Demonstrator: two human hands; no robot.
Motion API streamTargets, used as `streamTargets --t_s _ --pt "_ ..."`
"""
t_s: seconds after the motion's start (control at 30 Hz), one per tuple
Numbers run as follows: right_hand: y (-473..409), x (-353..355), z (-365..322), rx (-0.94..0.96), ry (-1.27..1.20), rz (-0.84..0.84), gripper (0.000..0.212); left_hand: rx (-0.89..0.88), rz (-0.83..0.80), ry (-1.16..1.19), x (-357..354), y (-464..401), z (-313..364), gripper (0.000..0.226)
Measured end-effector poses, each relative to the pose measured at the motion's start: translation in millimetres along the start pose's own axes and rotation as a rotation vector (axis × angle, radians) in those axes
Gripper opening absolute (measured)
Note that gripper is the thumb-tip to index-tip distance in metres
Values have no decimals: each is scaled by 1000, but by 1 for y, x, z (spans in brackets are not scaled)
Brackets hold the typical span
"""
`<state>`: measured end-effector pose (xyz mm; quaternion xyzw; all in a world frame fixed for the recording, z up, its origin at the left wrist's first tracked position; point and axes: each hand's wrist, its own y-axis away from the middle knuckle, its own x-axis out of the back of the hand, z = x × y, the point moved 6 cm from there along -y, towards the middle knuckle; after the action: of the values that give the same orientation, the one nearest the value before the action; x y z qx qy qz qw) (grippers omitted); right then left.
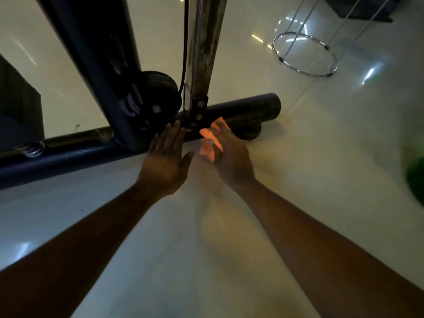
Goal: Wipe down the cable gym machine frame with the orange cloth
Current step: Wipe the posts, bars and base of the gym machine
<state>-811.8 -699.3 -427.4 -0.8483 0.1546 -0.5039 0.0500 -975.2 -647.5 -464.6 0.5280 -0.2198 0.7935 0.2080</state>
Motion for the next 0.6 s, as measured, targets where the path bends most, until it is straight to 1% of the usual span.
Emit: streamTargets --t_s 0.07,0.13,0.23,0.3,0.4,0.47,0.6 --pt "26 9 -13 -110 -73 -82 44 52 -127 80 16 23 9 68" --pt "55 21 -30 -185 -97 -110 43 104 -197 143 39 52 18 66" --pt "91 61 -67 -278 -144 -113 40 185 -287 178 92 106 33 66" --pt "109 95 -95 -257 -142 -127 39 198 -335 185 131 136 47 66" --pt "120 162 -149 -205 -132 -173 37 232 -383 181 214 166 75 65" --pt "117 207 -183 -168 -155 -184 37 232 -361 179 271 172 99 65" --pt "93 319 -257 -138 -199 -236 40 244 -339 159 407 159 150 61"
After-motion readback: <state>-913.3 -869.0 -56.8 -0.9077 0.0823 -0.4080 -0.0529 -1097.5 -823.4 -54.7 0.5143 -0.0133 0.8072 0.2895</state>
